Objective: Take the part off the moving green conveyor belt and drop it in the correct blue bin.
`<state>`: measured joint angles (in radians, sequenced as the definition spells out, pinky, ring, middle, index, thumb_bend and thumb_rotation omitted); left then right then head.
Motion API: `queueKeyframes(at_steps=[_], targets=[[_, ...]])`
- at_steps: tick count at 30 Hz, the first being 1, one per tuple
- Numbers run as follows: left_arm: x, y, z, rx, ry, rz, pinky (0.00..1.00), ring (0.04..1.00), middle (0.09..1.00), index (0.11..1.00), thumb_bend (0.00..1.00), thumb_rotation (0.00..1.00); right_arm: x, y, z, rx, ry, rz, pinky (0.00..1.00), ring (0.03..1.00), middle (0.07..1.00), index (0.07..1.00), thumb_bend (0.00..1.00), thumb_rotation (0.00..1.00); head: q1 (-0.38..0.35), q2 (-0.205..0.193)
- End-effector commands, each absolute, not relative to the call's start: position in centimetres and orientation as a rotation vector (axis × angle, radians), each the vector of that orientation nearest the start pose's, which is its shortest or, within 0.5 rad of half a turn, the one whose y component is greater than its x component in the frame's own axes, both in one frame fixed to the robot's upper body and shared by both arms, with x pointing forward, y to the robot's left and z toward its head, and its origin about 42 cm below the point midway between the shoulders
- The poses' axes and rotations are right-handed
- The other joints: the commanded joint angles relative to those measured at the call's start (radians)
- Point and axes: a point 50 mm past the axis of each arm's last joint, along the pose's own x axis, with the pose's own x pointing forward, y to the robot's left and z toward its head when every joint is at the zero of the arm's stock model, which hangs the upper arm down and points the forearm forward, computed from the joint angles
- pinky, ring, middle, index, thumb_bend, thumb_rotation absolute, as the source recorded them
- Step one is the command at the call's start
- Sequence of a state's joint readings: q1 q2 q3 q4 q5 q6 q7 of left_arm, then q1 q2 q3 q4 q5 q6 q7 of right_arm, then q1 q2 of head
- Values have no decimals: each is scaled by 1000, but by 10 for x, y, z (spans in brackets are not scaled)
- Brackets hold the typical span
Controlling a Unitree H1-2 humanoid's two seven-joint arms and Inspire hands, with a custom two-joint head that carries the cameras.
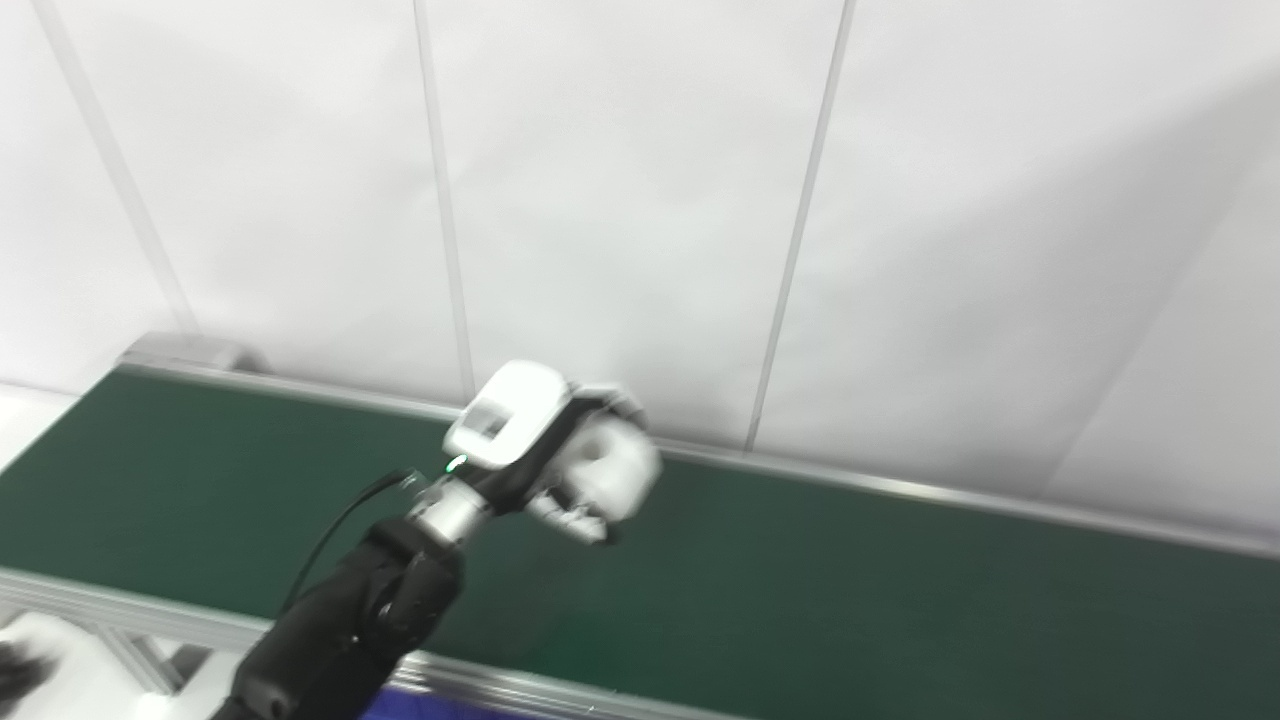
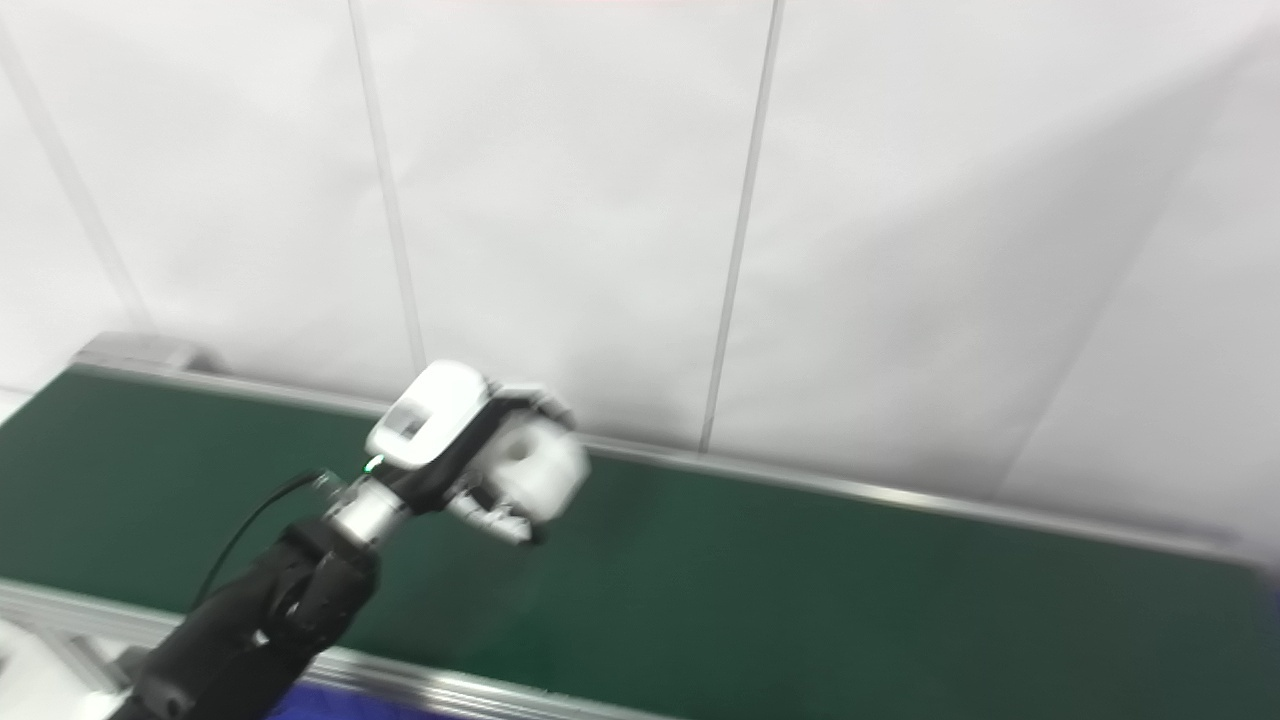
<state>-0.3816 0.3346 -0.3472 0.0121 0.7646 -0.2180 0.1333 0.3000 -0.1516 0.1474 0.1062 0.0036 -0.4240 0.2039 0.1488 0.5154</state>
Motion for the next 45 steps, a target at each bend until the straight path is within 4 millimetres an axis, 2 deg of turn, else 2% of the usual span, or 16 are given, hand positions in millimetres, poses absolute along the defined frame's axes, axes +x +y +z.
queueKeyframes(at_steps=[1,7,10,14,15,16,17,18,22,23,24,28,34,39,45], targets=[[358,202,234,1067,-761,-230,372,438,478,502,519,0,167,-216,38,-93,-83,327,863,878,899,921,713,1000,1,4],[317,196,243,1060,-760,-301,387,444,484,495,519,0,166,-217,41,-85,-93,324,892,895,906,929,718,1000,3,42],[302,196,240,1065,-729,-347,392,445,484,496,519,0,165,-218,45,-96,-107,319,898,898,908,932,723,1000,4,80],[280,194,236,1055,-671,-408,402,449,484,497,519,0,164,-219,53,-108,-132,312,901,893,898,931,748,1000,2,144],[276,193,236,1048,-666,-421,397,444,482,497,519,0,165,-221,55,-111,-141,313,900,891,897,931,756,1000,2,175],[273,193,236,1044,-663,-429,396,444,482,497,519,0,165,-221,57,-113,-146,313,900,890,896,931,761,1000,2,175],[266,191,234,1038,-649,-447,395,443,482,497,519,0,165,-224,59,-114,-153,313,900,890,896,931,763,1000,-1,208],[262,190,233,1035,-637,-459,397,446,483,496,519,0,166,-225,60,-115,-157,312,900,890,894,926,775,1000,-1,208],[243,183,225,1000,-582,-511,390,444,486,492,520,0,171,-231,73,-131,-172,310,878,878,882,911,801,1000,-8,303],[241,182,224,995,-574,-516,388,444,488,490,520,0,172,-231,75,-131,-173,310,873,873,876,907,803,1000,-8,303],[236,181,220,987,-553,-528,386,443,489,489,520,0,174,-231,79,-132,-177,309,867,869,871,904,802,1000,-9,322],[224,176,204,974,-484,-562,394,455,492,487,520,0,181,-229,87,-127,-182,308,846,858,861,896,804,1000,-8,349],[215,174,176,969,-413,-585,395,459,494,485,520,0,186,-227,94,-117,-183,307,851,859,859,894,822,1000,-8,375],[218,172,156,991,-366,-613,384,453,495,485,520,0,188,-226,99,-116,-180,308,848,860,858,895,832,1000,-5,391],[223,169,137,1015,-322,-663,364,440,493,487,520,0,189,-225,101,-114,-180,308,851,865,865,902,826,1000,-20,387]])
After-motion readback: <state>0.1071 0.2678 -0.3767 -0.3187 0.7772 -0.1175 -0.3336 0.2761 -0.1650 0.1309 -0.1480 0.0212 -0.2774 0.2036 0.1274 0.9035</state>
